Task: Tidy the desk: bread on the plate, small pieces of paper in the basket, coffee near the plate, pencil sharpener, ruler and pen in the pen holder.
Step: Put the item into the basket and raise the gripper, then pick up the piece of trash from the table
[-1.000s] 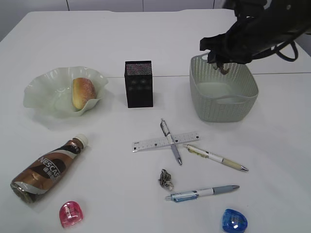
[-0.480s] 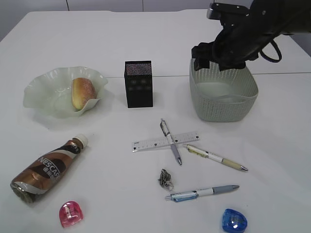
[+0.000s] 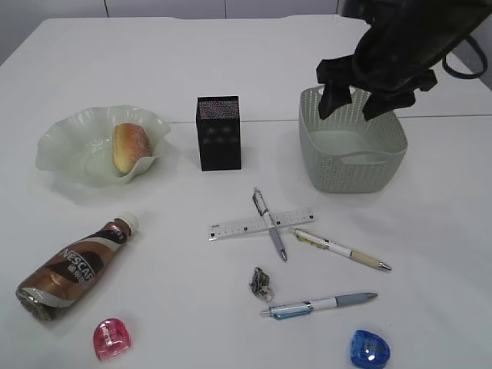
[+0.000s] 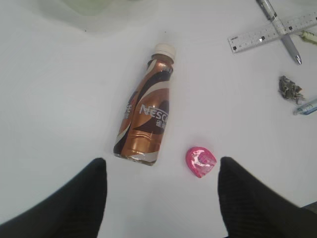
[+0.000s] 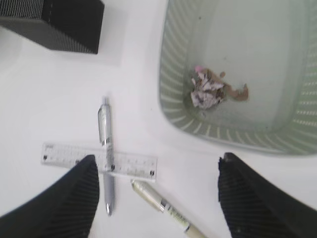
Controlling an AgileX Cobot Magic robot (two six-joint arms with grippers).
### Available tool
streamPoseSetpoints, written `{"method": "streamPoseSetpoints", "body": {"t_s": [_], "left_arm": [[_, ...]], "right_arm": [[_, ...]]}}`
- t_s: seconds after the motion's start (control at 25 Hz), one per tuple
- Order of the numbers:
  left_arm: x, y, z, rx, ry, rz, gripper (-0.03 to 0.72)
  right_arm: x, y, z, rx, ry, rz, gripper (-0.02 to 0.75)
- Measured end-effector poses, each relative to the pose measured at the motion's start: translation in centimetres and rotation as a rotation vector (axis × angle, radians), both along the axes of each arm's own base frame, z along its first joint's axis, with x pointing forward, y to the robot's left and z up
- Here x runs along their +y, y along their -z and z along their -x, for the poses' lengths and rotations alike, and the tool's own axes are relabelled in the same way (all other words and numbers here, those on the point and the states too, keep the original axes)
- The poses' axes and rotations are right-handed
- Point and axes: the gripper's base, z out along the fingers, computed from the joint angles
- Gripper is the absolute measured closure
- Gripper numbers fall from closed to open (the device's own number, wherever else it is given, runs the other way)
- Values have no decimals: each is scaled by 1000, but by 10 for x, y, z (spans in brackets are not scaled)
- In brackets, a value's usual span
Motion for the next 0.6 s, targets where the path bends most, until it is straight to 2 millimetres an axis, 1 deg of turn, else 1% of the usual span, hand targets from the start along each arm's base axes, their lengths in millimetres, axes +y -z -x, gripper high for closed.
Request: {"method": "streamPoseSetpoints", "body": {"t_s": [0.12,0.16,0.36,0.48,0.6], "left_arm": [[0,0,0,0,0,4,175],[0,0,0,0,0,4,175],[0,0,0,-5,-2,7,175],[0,-1,-1,-8,-3,8,176],[-1,-1,-1,-10,-3,10,176]], "right_arm": [[15,-10,16,50,-57,9,211],[25,-12,23,64,-88,13,218],[70,-10,51,171,-205,35,227],[94,-9,66,193,-246,62,227],[112,-1,75,212,-258,120,228]]}}
